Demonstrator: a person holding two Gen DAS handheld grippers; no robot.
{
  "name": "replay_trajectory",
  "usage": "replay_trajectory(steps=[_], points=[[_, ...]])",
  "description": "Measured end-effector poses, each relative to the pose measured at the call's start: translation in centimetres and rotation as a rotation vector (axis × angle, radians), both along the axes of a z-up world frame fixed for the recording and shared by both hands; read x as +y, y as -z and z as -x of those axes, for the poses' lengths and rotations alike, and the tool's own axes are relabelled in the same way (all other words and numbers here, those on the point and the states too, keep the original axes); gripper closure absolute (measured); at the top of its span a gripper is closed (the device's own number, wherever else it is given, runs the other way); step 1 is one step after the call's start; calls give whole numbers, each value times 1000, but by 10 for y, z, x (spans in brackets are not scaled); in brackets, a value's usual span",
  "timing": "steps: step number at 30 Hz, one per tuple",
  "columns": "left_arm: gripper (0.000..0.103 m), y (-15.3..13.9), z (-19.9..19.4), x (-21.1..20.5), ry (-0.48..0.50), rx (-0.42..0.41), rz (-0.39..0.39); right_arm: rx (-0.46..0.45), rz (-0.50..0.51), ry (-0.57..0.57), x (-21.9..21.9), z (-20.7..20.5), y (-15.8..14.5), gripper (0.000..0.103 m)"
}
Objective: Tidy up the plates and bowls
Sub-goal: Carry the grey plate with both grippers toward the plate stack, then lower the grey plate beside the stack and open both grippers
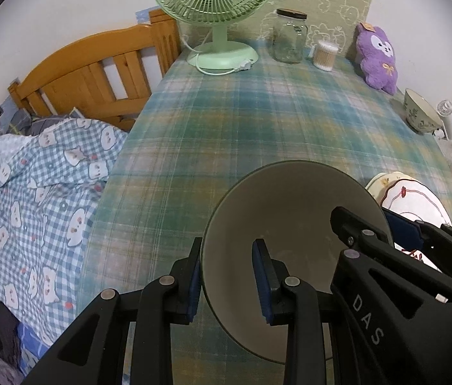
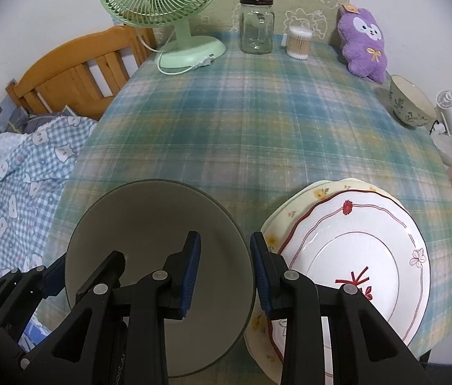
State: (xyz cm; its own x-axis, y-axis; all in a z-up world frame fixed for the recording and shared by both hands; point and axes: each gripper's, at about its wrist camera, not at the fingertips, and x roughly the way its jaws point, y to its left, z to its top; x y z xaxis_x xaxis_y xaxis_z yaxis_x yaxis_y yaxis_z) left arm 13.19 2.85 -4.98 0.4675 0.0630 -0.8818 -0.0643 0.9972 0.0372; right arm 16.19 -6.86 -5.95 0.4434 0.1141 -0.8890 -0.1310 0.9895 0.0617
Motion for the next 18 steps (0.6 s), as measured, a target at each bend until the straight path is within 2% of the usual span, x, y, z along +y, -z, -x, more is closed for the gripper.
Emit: replay_trajectory(steps=[4, 6, 11, 13, 15, 16, 18], points=[[75, 0, -1, 2, 29, 4, 12, 8, 11, 15, 2, 1, 0, 67], [68, 1, -1, 2, 44, 9, 20, 8, 13, 14, 3, 1, -1, 67], [64, -4, -3, 5, 103, 4, 47, 14, 12, 56, 1, 2, -7, 66], [55, -9, -3, 6, 127, -9, 47, -3, 17, 77, 0, 3, -14, 64], [40, -14, -4, 7, 145, -19, 54, -16, 12, 88, -1, 5, -21, 47], [39, -17, -4, 8, 155, -24, 59, -30, 3, 97, -1, 7, -26, 35], [36, -23, -5, 8, 178, -41, 57, -56, -1, 107, 0, 11, -35, 32]])
